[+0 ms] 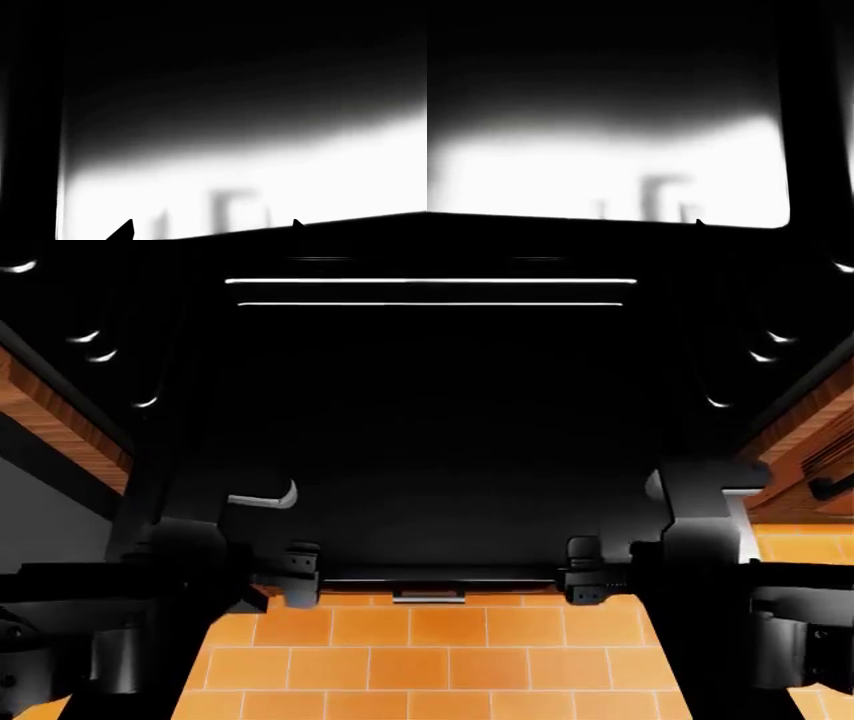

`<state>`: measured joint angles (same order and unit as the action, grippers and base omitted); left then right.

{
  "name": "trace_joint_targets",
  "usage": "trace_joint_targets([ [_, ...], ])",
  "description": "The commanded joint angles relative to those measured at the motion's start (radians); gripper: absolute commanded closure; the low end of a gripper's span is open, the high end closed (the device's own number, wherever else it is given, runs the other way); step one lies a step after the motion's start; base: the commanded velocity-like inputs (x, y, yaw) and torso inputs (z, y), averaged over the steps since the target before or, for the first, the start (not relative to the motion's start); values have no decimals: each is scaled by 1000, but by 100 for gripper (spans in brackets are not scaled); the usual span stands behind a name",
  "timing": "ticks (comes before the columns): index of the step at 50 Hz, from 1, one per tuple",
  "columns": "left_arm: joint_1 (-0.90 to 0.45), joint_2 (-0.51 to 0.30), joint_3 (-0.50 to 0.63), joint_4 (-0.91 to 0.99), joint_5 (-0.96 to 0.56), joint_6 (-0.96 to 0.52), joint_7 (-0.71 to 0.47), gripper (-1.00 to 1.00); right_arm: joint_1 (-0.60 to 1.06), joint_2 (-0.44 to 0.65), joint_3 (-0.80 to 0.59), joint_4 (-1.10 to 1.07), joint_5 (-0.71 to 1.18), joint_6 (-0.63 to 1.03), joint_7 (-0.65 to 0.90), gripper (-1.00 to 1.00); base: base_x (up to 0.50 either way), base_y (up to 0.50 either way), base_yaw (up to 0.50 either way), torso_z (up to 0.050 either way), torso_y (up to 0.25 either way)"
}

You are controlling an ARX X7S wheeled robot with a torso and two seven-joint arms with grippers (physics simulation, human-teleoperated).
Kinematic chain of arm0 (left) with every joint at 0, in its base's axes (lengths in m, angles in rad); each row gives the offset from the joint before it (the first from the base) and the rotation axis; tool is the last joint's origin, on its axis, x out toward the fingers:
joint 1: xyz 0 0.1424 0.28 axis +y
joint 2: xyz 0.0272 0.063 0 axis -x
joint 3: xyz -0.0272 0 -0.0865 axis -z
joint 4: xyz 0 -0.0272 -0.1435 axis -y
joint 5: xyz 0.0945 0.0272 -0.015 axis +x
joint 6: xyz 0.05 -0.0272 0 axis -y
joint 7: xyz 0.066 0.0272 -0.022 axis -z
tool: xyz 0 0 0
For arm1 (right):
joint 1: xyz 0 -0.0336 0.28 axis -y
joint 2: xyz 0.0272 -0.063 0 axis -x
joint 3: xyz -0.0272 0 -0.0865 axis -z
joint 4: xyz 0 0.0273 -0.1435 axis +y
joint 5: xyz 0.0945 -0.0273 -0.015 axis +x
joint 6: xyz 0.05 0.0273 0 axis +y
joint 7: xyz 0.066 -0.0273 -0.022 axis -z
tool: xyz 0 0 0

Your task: Fully slide the oven rack out.

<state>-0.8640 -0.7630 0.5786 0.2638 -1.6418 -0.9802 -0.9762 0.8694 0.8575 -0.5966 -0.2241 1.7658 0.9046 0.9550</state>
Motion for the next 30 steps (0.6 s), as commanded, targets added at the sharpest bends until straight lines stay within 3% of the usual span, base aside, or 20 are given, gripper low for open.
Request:
trace_joint_targets([
  [1,219,-59,126,-134,-129,-14,-25,-100,-247,90,-124,-19,86,45,74,-100,0,0,0,0,-14],
  [12,363,-150,114,4,-221,32,-85,-100,-376,170,-111,-159,137,-23,105,-100,-1,0,0,0,-14],
  [30,492,-231,110,173,-323,91,-152,-100,-534,286,-86,-334,175,-130,119,-100,-7,0,-2,0,-14],
])
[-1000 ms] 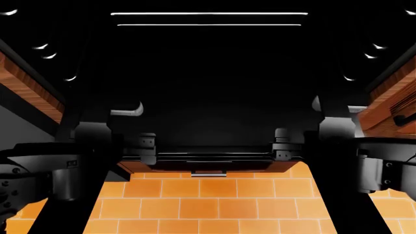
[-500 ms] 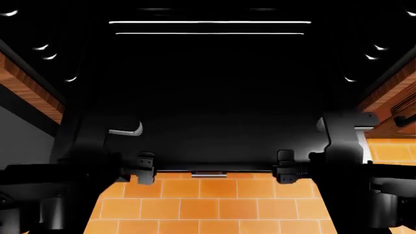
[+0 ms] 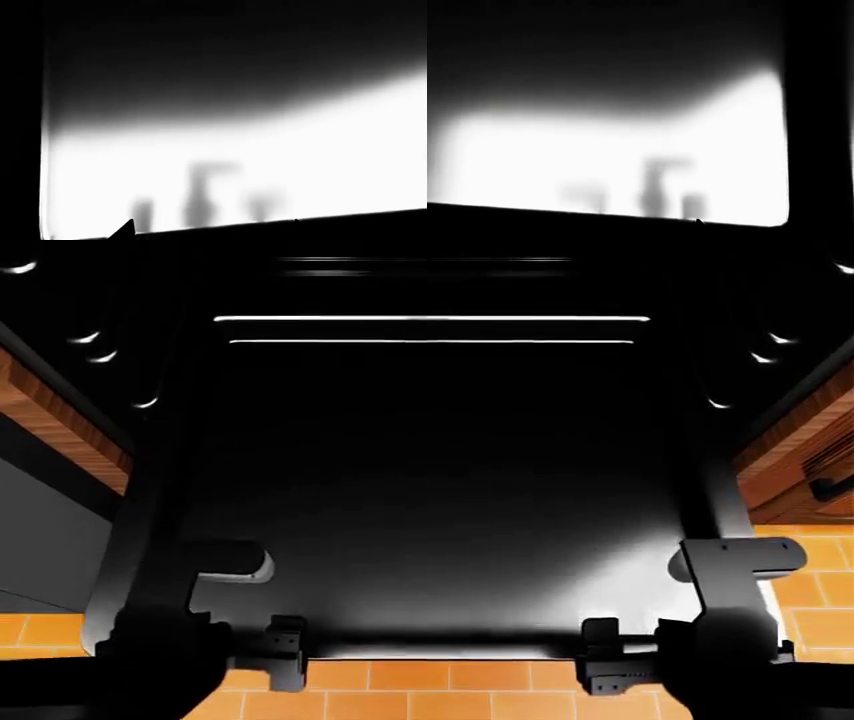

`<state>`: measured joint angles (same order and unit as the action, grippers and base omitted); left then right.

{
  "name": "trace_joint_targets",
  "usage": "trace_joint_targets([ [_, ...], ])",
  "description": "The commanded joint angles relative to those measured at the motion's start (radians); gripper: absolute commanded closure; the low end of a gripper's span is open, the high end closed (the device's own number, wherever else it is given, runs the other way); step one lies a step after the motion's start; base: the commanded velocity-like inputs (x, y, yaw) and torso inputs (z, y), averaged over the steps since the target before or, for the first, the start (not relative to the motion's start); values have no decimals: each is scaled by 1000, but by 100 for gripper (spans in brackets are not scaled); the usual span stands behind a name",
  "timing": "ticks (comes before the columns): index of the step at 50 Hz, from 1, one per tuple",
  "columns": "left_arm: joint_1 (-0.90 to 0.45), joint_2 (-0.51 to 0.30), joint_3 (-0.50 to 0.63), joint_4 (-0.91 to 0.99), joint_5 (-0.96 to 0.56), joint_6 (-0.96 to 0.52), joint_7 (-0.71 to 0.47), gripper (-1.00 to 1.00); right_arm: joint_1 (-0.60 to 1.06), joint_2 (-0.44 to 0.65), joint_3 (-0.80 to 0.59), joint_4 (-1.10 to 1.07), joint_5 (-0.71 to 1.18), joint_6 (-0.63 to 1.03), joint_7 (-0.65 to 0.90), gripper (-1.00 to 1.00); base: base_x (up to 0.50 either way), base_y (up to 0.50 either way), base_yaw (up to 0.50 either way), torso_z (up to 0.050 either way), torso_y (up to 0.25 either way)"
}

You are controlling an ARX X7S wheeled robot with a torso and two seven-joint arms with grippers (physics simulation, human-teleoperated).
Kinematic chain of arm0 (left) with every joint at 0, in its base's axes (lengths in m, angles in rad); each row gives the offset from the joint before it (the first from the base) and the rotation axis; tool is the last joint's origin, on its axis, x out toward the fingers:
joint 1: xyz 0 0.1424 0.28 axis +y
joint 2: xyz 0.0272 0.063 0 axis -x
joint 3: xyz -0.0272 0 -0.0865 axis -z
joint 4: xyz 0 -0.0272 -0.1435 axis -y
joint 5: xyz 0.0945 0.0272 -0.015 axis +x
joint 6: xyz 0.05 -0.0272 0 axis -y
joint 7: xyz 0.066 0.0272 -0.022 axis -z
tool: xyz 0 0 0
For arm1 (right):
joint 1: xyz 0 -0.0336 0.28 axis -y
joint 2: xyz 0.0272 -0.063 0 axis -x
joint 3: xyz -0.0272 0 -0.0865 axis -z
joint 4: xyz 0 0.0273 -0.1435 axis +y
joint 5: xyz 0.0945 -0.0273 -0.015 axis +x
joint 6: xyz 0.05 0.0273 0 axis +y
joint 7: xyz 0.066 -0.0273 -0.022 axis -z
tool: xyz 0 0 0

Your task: Fully slide the oven rack out.

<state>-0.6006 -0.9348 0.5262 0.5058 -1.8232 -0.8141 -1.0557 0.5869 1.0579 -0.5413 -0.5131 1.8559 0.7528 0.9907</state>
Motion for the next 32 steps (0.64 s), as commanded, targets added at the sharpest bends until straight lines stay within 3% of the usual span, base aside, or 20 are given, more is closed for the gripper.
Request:
trace_joint_targets([
  [1,238,-67,162,-63,-143,-69,-74,-100,-261,93,-140,-53,85,17,82,-100,-19,0,0,0,-14],
  [16,306,-166,147,42,-211,-32,-99,-100,-430,191,-144,-163,56,-95,56,-100,-9,0,0,0,-13],
  [22,350,-258,110,117,-252,17,-90,-100,-485,264,-129,-214,61,-160,34,-100,-10,0,2,0,-12],
  [32,470,-280,126,135,-201,74,-26,-100,-600,325,-156,-268,5,-252,2,-100,-14,0,5,0,-8],
])
